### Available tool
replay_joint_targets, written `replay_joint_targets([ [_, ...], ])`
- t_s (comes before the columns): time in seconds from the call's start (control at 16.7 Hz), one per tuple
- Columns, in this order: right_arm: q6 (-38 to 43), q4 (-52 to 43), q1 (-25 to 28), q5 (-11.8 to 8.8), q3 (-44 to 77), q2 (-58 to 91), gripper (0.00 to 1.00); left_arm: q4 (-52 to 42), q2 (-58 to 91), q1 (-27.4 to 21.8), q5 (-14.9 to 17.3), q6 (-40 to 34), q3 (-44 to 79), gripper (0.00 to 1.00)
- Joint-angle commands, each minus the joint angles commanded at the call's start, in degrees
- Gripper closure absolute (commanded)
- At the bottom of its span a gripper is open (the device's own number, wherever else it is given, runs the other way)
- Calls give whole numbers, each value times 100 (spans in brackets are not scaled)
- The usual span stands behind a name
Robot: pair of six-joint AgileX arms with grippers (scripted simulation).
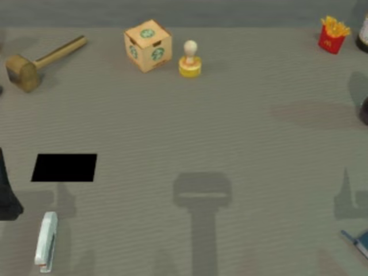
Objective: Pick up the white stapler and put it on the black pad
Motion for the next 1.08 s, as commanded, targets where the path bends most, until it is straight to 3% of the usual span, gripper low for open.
replay_joint_targets([
  [0.18, 0, 0, 0, 0, 0, 0, 0, -67, 69, -17, 2, -19, 62, 0],
  [0.42, 0, 0, 0, 0, 0, 0, 0, -816, 926, -183, 0, -232, 754, 0],
  [1.08, 0, 0, 0, 0, 0, 0, 0, -4662, 6234, -986, -29, -1242, 4010, 0],
])
